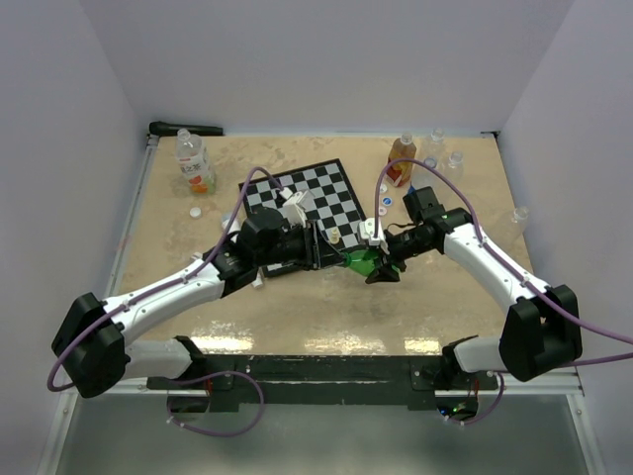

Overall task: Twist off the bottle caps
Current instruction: Unscrew the bottle cap from the plastic bottle.

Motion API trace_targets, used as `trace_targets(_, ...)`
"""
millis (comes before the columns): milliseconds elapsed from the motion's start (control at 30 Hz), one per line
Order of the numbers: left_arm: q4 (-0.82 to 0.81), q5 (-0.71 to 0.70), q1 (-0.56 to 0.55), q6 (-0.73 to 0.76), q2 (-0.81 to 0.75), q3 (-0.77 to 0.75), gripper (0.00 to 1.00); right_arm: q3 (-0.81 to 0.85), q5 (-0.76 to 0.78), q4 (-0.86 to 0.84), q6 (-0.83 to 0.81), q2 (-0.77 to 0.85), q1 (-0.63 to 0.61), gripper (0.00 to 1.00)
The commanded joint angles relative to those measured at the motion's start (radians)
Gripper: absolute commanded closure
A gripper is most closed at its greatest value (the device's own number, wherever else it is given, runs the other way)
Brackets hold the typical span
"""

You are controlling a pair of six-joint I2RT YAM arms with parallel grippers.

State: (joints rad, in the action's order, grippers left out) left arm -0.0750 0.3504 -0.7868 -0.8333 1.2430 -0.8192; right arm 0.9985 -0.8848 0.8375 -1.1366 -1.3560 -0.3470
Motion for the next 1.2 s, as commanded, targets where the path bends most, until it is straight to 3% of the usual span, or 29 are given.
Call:
trace_targets(0,0.021,-0.079,0.015,-0.148,-0.036,-0.054,1.00,0.022,0.017,0.025,-0.023,-0.003,0.009,0.97)
trace_targets(200,-0.020,-0.076,0.015,-0.113,-0.040,-0.047,1.00,0.022,0.017,0.026,-0.023,-0.005,0.009,0.97)
trace_targets(267,-0.022,-0.077,0.015,-0.093,-0.046,-0.047,0.86,0.022,0.017,0.026,-0.023,-0.005,0.009,0.97)
trace_targets(333,-0.016,-0.088,0.015,-0.072,-0.053,-0.047,0.62,0.022,0.018,0.028,-0.025,-0.006,0.009,0.97)
trace_targets(400,-0.014,-0.093,0.015,-0.043,-0.069,-0.047,0.45,0.022,0.017,0.026,-0.023,-0.005,0.009,0.97)
trace_targets(467,-0.003,-0.108,0.017,-0.001,-0.089,-0.049,0.30,0.022,0.017,0.026,-0.026,-0.006,0.009,0.97)
trace_targets(533,0.010,-0.122,0.020,0.039,-0.111,-0.051,0.22,0.022,0.018,0.026,-0.025,-0.008,0.009,0.97)
trace_targets(700,0.053,-0.129,0.024,0.190,-0.174,-0.043,0.17,0.022,0.018,0.026,-0.025,-0.008,0.009,0.97)
trace_targets(800,0.072,-0.128,0.027,0.357,-0.221,-0.043,0.16,0.022,0.018,0.026,-0.025,-0.009,0.009,0.97)
trace_targets(1000,0.043,-0.131,0.027,0.653,-0.320,-0.034,0.01,0.022,0.017,0.028,-0.025,-0.008,0.009,0.97)
trace_targets(1167,0.049,-0.015,0.027,0.871,-0.321,-0.049,0.00,0.022,0.018,0.028,-0.025,-0.008,0.009,0.97)
